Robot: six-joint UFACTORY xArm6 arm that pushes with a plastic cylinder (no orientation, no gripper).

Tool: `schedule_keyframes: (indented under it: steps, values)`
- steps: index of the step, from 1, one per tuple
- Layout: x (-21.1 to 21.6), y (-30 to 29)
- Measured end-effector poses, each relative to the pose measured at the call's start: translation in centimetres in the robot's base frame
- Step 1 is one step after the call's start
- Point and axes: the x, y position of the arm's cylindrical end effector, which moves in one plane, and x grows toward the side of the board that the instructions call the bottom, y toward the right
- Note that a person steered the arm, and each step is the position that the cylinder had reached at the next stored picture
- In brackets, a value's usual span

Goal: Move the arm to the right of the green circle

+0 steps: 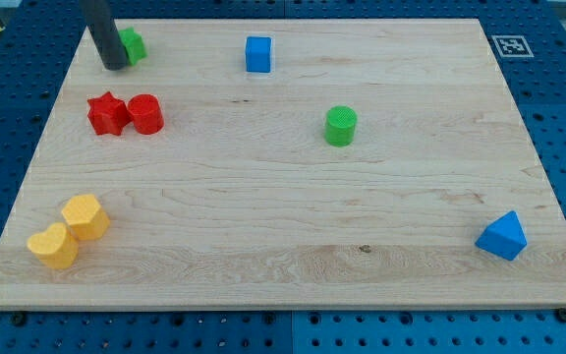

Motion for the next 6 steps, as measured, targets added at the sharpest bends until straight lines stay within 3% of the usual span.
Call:
schedule_keyframes:
  steps: [2, 4, 6]
  values:
    - [-2.3, 0.1]
    - [5.2, 9.8]
    - [5.2, 25.8]
